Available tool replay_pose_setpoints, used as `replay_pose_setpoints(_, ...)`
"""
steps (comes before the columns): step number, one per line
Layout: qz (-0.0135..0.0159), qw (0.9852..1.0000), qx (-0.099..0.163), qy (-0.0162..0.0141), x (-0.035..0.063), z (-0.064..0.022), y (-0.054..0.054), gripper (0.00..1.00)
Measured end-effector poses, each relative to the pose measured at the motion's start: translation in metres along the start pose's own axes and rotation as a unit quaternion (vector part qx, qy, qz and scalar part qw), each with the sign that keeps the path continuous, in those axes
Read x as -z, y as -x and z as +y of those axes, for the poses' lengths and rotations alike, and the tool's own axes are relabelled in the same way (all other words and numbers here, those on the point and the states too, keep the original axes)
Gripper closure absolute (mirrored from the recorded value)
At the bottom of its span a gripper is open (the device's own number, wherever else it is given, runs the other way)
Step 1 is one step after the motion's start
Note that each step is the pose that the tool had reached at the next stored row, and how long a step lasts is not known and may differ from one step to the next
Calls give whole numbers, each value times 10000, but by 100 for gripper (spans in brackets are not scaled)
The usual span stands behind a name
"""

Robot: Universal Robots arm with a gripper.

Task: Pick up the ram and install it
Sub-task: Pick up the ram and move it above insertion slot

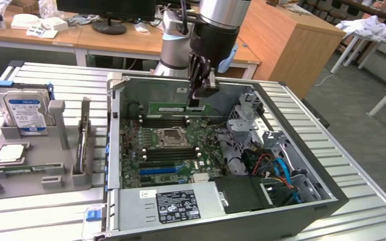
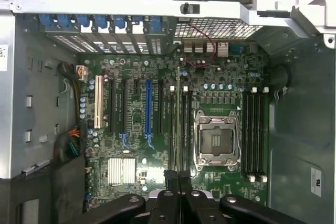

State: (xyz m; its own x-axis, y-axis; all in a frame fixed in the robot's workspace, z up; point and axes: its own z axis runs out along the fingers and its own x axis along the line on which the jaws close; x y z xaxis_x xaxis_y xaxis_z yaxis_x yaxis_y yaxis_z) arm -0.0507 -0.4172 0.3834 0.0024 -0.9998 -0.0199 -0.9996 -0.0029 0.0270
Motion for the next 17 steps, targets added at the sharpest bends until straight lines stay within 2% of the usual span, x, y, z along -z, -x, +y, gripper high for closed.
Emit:
replay_pose_setpoints(9, -9, 10000, 0, 0, -8, -3, 44, 89)
replay_pose_setpoints(17, -9, 10000, 0, 0, -5, -98, 44, 89)
